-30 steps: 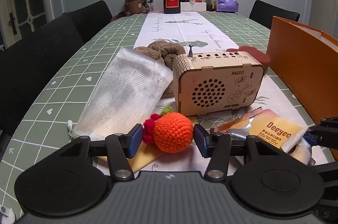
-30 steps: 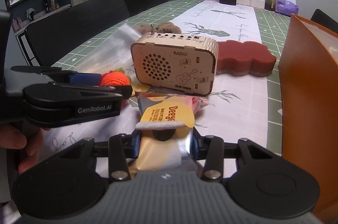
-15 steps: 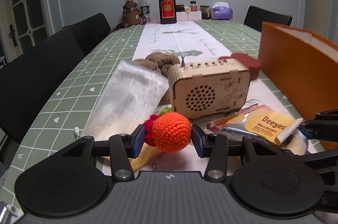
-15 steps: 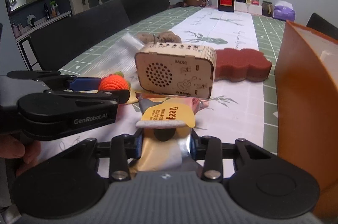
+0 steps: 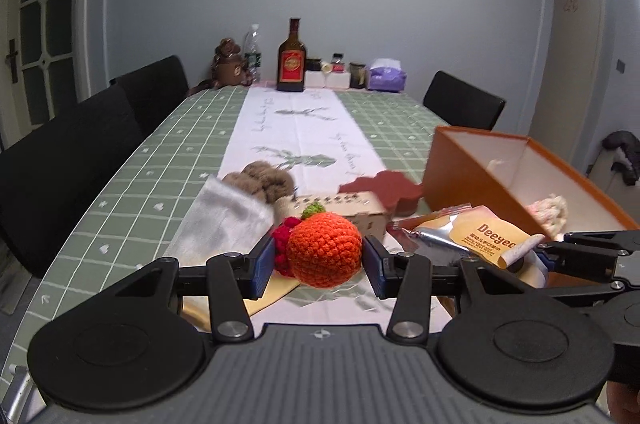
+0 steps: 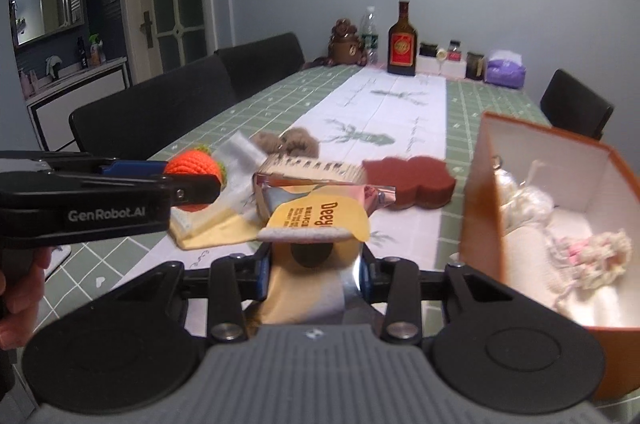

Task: Organize soft objects
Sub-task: 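Grasp the orange crocheted fruit with the left gripper and lift it, then lower the snack pack and crocheted fruit into the box and open both grippers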

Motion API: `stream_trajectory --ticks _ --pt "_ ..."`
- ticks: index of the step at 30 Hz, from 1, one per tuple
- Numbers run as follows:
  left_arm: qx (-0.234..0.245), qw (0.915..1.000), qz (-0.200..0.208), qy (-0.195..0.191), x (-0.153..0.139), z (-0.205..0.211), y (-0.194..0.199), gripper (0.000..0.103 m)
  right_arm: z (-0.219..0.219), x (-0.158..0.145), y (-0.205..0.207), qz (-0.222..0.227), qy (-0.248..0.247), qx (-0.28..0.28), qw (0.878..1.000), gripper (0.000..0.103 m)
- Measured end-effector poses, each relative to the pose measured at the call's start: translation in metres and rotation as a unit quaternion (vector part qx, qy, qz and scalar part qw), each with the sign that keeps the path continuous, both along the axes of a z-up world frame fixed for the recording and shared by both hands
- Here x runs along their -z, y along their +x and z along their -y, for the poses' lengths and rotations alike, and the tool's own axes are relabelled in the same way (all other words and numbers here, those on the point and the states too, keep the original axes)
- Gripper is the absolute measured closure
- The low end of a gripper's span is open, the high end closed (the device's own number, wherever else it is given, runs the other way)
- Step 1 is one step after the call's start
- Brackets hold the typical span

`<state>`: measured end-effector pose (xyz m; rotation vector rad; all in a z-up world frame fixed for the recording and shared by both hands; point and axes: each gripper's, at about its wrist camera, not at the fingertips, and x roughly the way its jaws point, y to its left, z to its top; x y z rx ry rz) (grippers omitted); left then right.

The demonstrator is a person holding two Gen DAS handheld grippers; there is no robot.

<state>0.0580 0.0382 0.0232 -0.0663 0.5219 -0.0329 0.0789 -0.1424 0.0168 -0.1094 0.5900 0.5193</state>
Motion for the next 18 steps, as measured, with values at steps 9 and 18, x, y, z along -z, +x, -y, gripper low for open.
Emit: stream_trajectory --ticks 9,18 --pt "0.061 0.9978 0.025 0.001 -0.026 0.051 0.007 0.049 0.055 -0.041 -0.007 0.052 -0.014 0.041 0.998 0.064" --pt "0.151 0.9884 0.014 0.008 -0.037 0.102 0.052 0.049 0.125 -0.078 0.026 0.067 -0.038 0.085 0.993 0.064"
